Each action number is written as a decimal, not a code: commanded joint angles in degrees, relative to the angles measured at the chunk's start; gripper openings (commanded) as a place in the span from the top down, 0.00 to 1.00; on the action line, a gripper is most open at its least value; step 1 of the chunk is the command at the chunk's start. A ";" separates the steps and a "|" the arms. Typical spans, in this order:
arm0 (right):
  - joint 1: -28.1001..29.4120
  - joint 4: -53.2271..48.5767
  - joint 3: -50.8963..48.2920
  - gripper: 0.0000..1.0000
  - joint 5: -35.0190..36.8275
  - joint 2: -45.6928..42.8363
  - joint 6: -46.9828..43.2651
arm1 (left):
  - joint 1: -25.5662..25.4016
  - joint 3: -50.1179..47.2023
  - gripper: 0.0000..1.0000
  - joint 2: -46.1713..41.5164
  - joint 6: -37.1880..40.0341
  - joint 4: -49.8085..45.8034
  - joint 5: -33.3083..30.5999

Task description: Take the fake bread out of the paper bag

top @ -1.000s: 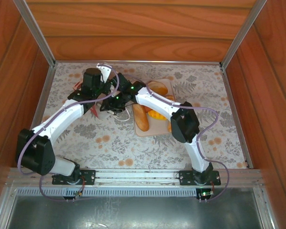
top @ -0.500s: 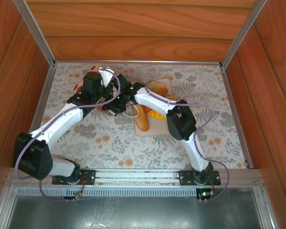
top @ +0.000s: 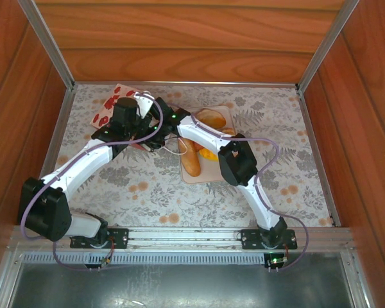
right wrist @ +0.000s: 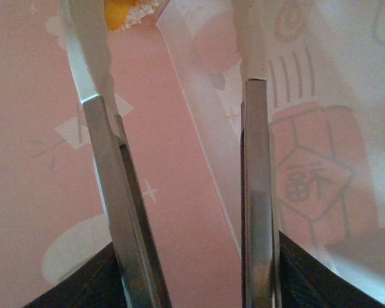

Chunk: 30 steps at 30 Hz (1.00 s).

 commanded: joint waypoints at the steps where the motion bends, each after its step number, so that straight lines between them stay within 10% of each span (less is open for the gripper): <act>1: -0.01 -0.76 1.82 0.49 -1.33 1.78 -0.45 | -1.35 1.26 1.00 0.27 -0.17 3.15 4.30; 14: -0.19 -0.08 -3.03 1.00 2.29 -2.82 -1.56 | -1.30 0.57 1.00 0.30 -0.43 3.14 -0.49; 30: -0.80 -2.97 -11.58 1.00 7.15 -14.09 -5.44 | -1.26 2.63 1.00 3.40 -2.65 3.15 -10.97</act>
